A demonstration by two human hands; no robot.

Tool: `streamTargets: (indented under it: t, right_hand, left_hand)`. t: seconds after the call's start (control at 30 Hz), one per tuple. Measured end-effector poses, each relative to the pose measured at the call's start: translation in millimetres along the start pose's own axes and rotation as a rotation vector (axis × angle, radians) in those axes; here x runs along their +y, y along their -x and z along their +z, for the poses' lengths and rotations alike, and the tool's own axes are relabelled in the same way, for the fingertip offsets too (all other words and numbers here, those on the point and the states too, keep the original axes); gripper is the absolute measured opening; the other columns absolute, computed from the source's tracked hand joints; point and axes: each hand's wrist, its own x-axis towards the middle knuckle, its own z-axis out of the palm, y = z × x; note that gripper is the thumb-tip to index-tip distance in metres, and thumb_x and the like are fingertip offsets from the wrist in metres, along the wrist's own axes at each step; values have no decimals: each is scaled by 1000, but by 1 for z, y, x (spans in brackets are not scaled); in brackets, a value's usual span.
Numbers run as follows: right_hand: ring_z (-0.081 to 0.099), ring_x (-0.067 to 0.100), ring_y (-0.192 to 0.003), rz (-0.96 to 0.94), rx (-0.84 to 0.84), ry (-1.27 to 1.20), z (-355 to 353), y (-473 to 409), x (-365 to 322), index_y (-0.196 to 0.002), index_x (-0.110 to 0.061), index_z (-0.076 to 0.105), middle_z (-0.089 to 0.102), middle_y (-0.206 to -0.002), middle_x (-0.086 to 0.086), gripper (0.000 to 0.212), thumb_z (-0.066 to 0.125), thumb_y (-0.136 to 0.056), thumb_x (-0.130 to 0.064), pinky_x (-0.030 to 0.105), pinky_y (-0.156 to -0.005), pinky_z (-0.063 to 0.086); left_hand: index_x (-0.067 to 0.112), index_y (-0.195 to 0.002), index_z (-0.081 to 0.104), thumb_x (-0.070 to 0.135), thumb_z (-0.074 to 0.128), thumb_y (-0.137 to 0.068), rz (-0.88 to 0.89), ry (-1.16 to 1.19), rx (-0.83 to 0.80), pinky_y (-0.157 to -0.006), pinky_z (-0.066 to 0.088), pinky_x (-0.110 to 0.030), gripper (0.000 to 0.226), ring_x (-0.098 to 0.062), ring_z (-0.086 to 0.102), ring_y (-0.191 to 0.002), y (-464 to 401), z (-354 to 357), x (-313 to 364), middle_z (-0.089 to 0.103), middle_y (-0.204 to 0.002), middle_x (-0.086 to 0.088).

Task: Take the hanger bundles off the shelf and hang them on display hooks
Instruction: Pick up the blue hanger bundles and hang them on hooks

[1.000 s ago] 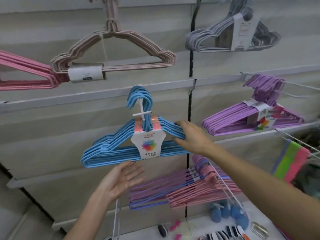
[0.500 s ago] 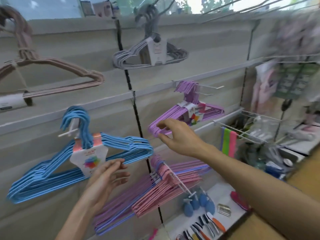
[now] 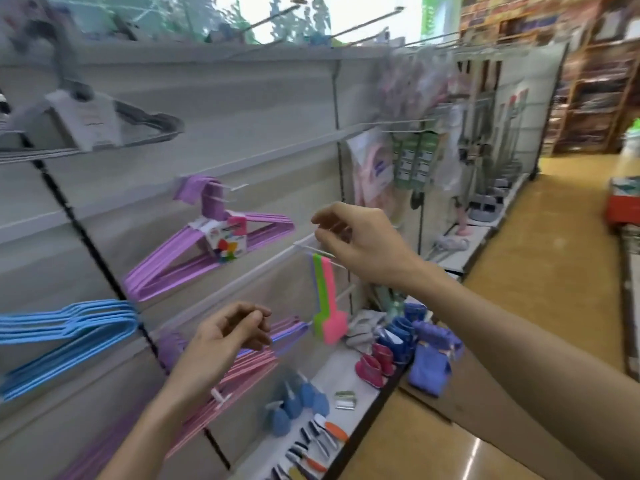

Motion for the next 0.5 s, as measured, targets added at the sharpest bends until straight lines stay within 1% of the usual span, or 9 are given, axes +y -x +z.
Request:
streamTargets:
  t: [0.1, 0.17, 0.23, 0.33, 0.4, 0.5]
  right_hand:
    - [67, 10, -82, 55, 32, 47, -49, 29, 33, -109, -10, 71, 73, -92, -1, 19, 65, -93, -18, 12, -76, 47]
    - [66, 8, -81, 100, 47, 80, -81, 48, 54, -108, -8, 71, 73, -91, -1, 18, 65, -94, -18, 9, -75, 45]
    - [65, 7, -81, 144, 67, 111, -112, 68, 73, -108, -8, 71, 71, -89, -1, 17, 65, -94, -18, 7, -74, 45]
    - [64, 5, -80, 219, 104, 145, -153, 95, 100, -108, -11, 70, 69, -87, -4, 16, 64, -96, -20, 8, -73, 46]
    - [65, 4, -81, 276, 150, 156, -176, 113, 116, -107, -11, 71, 69, -88, -5, 15, 65, -96, -19, 12, -73, 50]
    - [66, 6, -81, 357, 203, 172, -200, 134, 137, -107, -10, 71, 71, -88, -3, 15, 66, -96, -19, 16, -72, 52]
  left_hand:
    - [12, -94, 72, 10, 56, -96, 23, 0, -112, -72, 58, -27, 17, -20, 69, -74, -10, 61, 8, 72, -81, -9]
    - [12, -94, 73, 11, 56, -97, 27, 7, -173, -72, 57, -28, 17, -19, 69, -73, -15, 101, 10, 72, -80, -7]
    - [10, -96, 72, 10, 56, -97, 18, 26, -233, -75, 56, -35, 17, -22, 68, -74, -18, 140, 9, 71, -80, -7]
    - [17, -92, 74, 13, 56, -97, 7, 58, -308, -80, 56, -46, 20, -28, 69, -77, -22, 194, 8, 71, -83, -12]
    - [14, -93, 74, 12, 55, -98, -10, 80, -341, -82, 55, -51, 19, -28, 68, -76, -24, 227, 7, 71, -82, -11]
    - [7, -98, 71, 12, 54, -99, -32, 81, -412, -83, 53, -54, 17, -25, 69, -75, -29, 268, 6, 71, -81, -8]
